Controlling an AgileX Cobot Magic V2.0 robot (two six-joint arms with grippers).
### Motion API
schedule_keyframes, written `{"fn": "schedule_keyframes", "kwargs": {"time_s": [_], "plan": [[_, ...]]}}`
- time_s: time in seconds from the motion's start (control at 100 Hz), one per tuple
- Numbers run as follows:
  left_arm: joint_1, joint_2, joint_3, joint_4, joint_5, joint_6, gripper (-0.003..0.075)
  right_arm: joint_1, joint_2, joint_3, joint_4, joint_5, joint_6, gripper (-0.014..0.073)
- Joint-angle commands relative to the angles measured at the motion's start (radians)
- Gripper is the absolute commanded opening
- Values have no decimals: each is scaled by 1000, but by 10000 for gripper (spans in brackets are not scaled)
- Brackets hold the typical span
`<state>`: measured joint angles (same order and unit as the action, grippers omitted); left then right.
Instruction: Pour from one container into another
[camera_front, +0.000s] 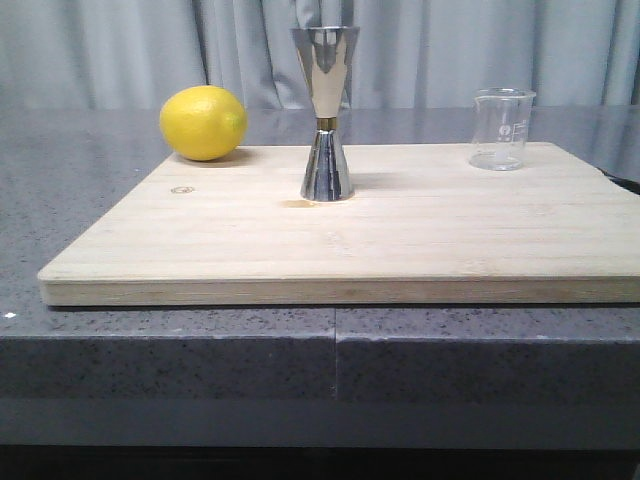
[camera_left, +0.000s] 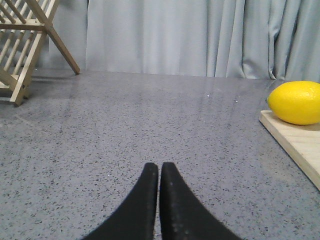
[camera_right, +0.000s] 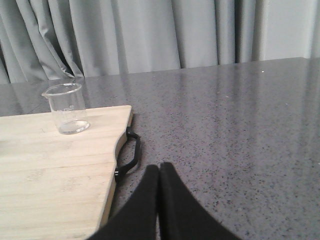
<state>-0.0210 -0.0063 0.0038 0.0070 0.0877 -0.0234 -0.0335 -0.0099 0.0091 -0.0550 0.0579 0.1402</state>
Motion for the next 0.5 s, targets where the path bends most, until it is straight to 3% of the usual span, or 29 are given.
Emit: {"fn": "schedule_keyframes", "kwargs": {"time_s": [0.0,0.49], "plan": [[-6,-22,22,0,-73,1,-21,-5,-19,26,4,-67,-12,-69],[-6,-22,22,0,-73,1,-21,-5,-19,26,-41,-67,-12,-69]]}}
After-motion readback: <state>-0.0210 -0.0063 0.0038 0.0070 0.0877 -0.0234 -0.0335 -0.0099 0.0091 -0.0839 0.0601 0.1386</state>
